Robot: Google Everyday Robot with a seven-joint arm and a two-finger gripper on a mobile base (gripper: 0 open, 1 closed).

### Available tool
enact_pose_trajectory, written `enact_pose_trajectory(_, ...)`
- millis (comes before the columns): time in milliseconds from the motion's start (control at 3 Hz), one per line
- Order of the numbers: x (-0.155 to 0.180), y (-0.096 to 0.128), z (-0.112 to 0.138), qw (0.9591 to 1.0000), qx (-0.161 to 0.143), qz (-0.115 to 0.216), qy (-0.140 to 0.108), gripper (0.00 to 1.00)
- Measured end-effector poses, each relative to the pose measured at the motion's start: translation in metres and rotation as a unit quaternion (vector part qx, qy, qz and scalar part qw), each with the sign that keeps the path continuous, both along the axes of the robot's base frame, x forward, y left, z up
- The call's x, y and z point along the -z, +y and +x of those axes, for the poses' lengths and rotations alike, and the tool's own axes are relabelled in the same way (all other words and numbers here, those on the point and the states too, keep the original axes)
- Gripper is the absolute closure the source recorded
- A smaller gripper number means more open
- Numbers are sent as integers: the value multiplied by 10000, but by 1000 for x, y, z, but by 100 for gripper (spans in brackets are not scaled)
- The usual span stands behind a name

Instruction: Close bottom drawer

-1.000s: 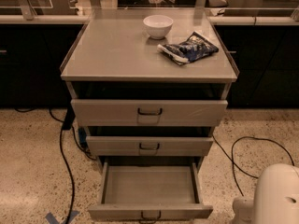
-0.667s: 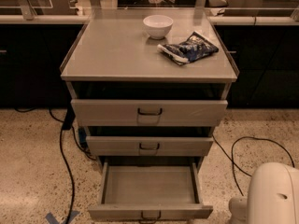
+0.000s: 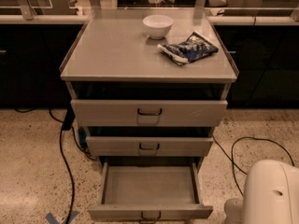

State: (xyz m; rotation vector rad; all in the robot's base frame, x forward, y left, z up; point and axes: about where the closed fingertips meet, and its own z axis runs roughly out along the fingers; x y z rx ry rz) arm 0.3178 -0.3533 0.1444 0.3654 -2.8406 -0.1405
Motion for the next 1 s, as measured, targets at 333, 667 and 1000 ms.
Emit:
enact_pose_trajectory(333, -2, 4, 13, 9991, 148, 145, -382, 0)
enact_pose_trajectory(667, -7, 5, 29, 9972, 343, 299, -585, 0)
enact_pose_trajectory(1000, -3, 6, 31, 9974, 346, 305, -550, 0)
